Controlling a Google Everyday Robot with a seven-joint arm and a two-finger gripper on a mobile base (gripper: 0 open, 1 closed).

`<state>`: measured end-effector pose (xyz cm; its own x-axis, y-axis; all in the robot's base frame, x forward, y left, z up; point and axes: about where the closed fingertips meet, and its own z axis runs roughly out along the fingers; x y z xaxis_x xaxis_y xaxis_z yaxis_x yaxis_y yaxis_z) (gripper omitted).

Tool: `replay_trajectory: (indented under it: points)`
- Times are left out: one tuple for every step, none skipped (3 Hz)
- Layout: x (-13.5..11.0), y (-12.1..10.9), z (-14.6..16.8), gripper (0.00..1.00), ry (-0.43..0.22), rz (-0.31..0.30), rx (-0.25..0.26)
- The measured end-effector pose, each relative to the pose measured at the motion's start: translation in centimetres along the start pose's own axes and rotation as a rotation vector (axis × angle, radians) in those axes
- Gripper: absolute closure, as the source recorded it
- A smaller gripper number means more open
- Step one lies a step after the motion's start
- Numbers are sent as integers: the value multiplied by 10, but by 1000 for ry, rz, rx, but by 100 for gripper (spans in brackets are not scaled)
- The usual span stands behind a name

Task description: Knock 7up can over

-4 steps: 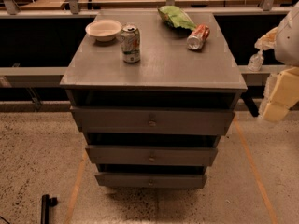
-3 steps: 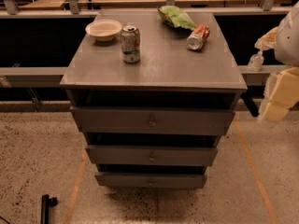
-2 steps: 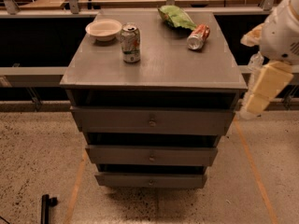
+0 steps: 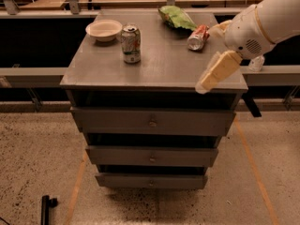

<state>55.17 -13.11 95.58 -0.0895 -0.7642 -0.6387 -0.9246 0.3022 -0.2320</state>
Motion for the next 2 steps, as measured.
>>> replay_trajectory:
  points:
    - [-16,-26,41,0,-180,30,34]
    - [-24,-42,47,0,-225,39,83]
